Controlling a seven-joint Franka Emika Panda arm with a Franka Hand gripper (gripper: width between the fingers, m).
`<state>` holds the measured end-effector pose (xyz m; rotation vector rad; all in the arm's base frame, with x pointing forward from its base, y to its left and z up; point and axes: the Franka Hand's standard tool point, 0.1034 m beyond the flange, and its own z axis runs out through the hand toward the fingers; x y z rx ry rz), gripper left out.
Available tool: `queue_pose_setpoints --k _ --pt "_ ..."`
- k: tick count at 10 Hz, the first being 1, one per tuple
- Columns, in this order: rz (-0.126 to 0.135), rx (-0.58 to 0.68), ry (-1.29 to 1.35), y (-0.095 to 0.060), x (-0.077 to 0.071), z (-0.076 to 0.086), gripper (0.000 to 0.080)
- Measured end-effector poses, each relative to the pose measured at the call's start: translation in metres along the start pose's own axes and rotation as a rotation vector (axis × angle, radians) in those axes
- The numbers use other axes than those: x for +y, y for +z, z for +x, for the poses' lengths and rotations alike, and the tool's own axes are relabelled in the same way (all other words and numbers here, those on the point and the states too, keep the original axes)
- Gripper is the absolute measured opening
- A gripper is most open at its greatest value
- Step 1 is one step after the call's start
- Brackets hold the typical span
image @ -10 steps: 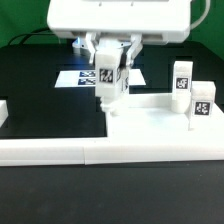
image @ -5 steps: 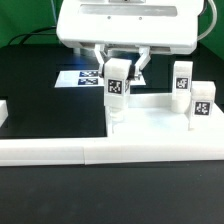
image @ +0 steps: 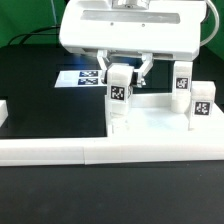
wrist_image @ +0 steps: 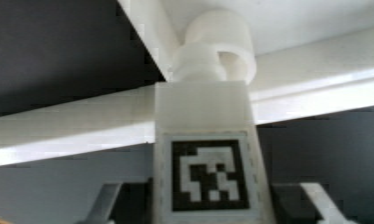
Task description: Assemble square table
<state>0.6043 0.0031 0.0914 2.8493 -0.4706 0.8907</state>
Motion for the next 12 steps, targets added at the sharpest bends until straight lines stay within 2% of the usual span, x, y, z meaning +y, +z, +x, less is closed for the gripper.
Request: queue_pose_setpoints --k 4,8,12 --pt "0.005 0.008 -0.010 0.005 -0.009 0.004 0.0291" --pt "-0.002 0.009 -0.026 0.013 -0.009 -0.003 0.0291" --pt "0.002 0.049 -0.042 0.014 -0.011 -0.003 0.0291"
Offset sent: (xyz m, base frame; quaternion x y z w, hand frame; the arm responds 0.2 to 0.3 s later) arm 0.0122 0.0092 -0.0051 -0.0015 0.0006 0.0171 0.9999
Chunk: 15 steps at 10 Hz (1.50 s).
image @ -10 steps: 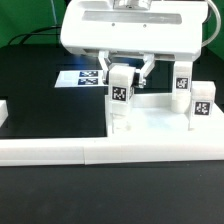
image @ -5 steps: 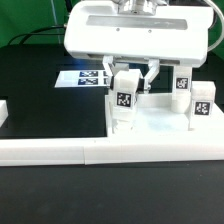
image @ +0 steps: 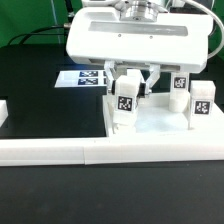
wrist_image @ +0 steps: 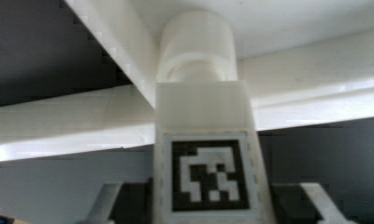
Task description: Assemble square table
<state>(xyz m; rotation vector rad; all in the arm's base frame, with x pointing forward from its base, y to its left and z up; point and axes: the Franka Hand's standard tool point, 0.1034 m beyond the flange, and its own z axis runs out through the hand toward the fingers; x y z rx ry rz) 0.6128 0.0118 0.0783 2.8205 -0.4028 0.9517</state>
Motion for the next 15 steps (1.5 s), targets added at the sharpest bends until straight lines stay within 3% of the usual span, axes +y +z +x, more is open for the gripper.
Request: queue_pose_setpoints --k 1,2,3,4,5,10,11,13,15 --pt "0.000 -0.001 -0.005 0.000 0.000 0.000 0.0291" --pt "-0.001 -0.003 -0.011 0.000 0.000 -0.001 0.0458" --pt "-0.001 -0.004 -0.018 0.000 0.000 -0.001 0.0458" --pt "-0.001 -0.004 -0.023 0.000 0.000 -0.001 0.0603" --pt "-0.001 -0.004 -0.027 0.001 0.000 -0.001 0.0636" --pt "-0.001 -0.005 -0.049 0.000 0.000 -0.001 0.0649" --pt "0.004 -0.038 -0.076 -0.002 0.005 0.007 0.0649" --pt "0.052 -0.111 -0.011 -0.023 0.010 0.034 0.0649" --pt "0.071 -0.232 0.010 -0.023 0.006 0.034 0.0649"
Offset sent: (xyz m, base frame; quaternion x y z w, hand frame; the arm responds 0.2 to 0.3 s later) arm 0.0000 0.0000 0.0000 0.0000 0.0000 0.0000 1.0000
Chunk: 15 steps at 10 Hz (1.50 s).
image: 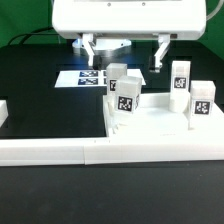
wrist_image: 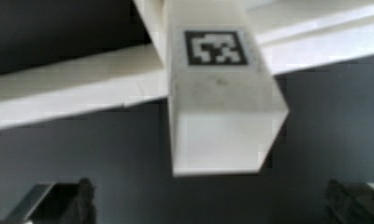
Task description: Assemble square table
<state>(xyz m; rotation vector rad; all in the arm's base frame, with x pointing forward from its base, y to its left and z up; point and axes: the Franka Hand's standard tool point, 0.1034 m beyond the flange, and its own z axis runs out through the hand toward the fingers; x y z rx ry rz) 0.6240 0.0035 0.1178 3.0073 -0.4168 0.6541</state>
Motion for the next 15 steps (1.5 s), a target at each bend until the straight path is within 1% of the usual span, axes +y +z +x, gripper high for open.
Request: queue_pose_setpoints --k 1,2,3,4,5,6,7,9,10,12,14,15 --pt "0.004 -0.079 0.012 0.001 0.000 0.003 0.0649" --pt "0.005 -0.208 0.021 0.003 0.000 0.000 0.0649" --pt "0.004 -0.317 0.031 0.004 0.005 -0.002 0.0649" --pt "-0.004 -0.384 0.038 0.008 0.010 -0.005 0.0649" --pt "-0.012 -0.481 0.050 0.013 0.017 -0.012 0.0649" --pt "-0.011 -0.442 0.050 0.017 0.015 -0.006 0.0649" --pt "-0.012 -0.442 0.054 0.020 0.011 -0.009 0.0649" --pt "-0.022 -0.450 0.075 0.029 0.005 -0.013 0.0649" --pt "-0.024 -0.446 0.078 0.031 0.002 -0.014 0.0649" --pt "-0.026 -0.425 0.080 0.034 0.003 -0.015 0.0649" --pt "-0.027 -0.426 0.084 0.034 0.004 -0.015 0.0649" --pt "-0.033 -0.426 0.113 0.034 0.004 -0.015 0.0531"
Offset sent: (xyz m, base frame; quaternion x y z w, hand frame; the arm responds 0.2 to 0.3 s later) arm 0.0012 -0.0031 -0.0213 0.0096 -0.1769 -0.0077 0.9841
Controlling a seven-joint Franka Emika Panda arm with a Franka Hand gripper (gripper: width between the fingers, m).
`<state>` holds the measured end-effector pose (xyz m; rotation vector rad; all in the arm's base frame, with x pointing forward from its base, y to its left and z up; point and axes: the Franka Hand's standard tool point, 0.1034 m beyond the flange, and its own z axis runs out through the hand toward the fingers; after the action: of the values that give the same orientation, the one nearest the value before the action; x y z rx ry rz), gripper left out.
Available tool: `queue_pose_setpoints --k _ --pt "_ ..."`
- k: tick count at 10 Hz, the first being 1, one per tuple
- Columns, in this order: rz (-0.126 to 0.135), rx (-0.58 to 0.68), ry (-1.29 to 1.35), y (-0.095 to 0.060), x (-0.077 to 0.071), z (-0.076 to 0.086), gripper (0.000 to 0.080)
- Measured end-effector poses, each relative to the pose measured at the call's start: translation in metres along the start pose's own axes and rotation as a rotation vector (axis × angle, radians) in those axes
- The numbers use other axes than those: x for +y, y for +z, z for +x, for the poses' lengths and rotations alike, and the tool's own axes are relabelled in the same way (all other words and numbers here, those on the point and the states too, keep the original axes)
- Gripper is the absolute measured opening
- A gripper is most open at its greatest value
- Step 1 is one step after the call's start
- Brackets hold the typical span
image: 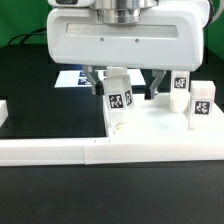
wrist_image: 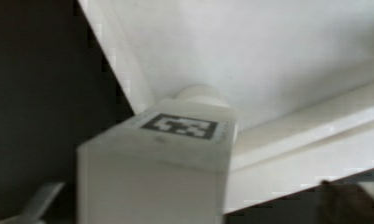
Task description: Assemble square table
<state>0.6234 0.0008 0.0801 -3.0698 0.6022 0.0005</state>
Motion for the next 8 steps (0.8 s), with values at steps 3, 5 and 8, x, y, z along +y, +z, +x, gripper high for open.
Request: queue_pose_setpoints --k 3,5,8 --pt "0.001 0.000 0.120 0.0001 0.0000 0.0000 0.0288" --pt "0.002 -0.001 0.270 0.0003 -0.0002 -0.0001 0.0288" --pt "0.012 -0.001 0.509 0.0013 0.0017 0.0010 0.0288"
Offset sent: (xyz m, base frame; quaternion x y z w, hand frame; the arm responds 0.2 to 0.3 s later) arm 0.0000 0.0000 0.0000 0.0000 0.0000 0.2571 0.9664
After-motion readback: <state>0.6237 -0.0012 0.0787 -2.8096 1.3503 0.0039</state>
